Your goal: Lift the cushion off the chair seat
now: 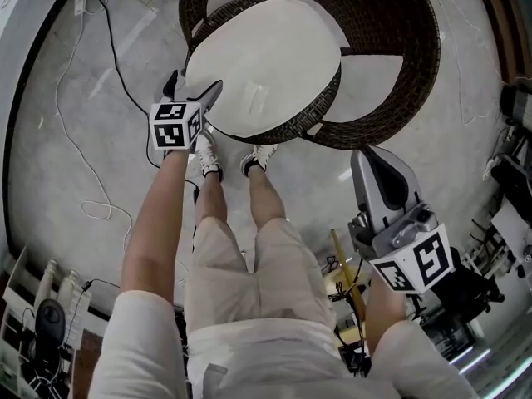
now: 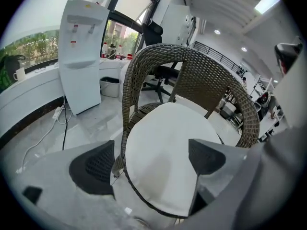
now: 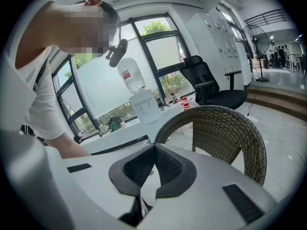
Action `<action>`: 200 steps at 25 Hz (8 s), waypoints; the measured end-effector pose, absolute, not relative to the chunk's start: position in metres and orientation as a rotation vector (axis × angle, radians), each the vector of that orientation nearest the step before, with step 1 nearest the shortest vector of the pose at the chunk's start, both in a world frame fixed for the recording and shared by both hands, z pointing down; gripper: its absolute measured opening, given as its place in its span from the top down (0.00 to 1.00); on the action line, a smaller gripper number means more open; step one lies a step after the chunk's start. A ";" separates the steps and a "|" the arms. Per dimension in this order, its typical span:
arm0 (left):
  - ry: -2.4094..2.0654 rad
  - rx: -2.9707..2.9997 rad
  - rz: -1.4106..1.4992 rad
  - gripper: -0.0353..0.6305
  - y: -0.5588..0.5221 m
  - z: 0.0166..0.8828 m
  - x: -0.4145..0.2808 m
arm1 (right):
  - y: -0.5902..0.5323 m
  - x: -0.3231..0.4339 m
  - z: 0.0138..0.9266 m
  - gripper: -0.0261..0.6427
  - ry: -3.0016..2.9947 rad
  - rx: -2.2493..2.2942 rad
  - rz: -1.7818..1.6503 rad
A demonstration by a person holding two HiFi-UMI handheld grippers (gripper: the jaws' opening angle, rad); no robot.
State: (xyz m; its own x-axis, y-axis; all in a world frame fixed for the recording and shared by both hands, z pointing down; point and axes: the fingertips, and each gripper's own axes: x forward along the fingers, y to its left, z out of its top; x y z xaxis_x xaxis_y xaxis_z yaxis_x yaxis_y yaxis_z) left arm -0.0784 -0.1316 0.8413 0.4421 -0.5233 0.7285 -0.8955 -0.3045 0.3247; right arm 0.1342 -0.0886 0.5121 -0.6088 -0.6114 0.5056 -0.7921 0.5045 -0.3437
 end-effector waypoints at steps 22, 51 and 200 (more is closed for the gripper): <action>-1.046 2.014 1.022 0.24 -0.133 0.891 -0.060 | -0.102 0.138 0.543 0.96 -2.427 1.125 0.866; -1.031 1.875 0.698 0.90 -0.126 0.856 -0.087 | -0.105 0.131 0.537 0.96 -2.443 1.128 0.861; -1.929 2.589 -0.503 0.91 -0.025 0.060 -0.245 | -0.039 0.285 0.131 0.96 -2.270 1.956 -0.017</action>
State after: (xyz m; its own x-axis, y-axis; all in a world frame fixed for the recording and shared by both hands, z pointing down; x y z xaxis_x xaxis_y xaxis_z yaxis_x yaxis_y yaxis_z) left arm -0.2446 -0.0249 0.0603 0.2584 -0.9125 -0.3171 -0.9512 -0.2976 0.0813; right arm 0.2855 -0.0386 0.1308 -0.1417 -0.9846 0.1024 -0.9829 0.1523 0.1035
